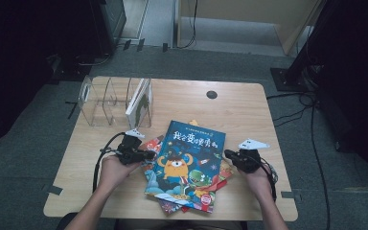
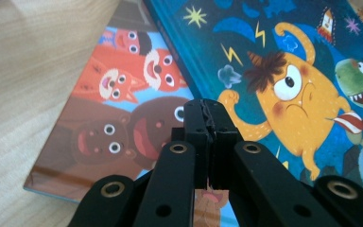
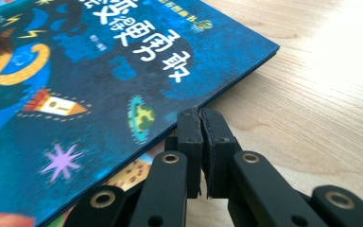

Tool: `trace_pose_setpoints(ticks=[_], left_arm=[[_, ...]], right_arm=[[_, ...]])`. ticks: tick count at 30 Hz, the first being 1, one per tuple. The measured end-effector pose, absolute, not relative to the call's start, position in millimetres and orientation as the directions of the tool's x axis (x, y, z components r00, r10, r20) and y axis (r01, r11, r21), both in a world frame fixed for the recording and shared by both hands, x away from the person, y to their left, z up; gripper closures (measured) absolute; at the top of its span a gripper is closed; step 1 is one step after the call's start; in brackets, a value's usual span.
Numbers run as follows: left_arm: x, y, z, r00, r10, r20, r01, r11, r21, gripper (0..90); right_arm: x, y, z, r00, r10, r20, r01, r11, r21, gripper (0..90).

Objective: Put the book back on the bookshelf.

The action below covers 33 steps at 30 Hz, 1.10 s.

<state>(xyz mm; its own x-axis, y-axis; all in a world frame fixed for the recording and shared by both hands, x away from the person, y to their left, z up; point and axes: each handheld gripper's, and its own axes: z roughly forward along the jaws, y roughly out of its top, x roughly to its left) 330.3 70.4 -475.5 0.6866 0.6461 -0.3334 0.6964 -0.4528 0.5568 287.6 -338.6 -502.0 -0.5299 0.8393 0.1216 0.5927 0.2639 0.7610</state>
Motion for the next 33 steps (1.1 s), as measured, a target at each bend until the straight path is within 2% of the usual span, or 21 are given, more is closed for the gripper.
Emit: trace_pose_setpoints(ticks=[5, 33], left_arm=[[325.2, 65.0, -483.7, 0.683, 0.638, -0.355, 0.706, -0.454, 0.544, 89.5], [292.6, 72.4, -486.6, 0.660, 0.651, -0.374, 0.721, -0.411, 0.557, 90.0]], right_arm=[[295.3, -333.6, -504.2, -0.524, 0.840, 0.144, 0.612, 0.253, 0.749, 90.0], [324.6, -308.6, -502.8, -0.485, 0.858, 0.171, 0.639, 0.215, 0.738, 90.0]])
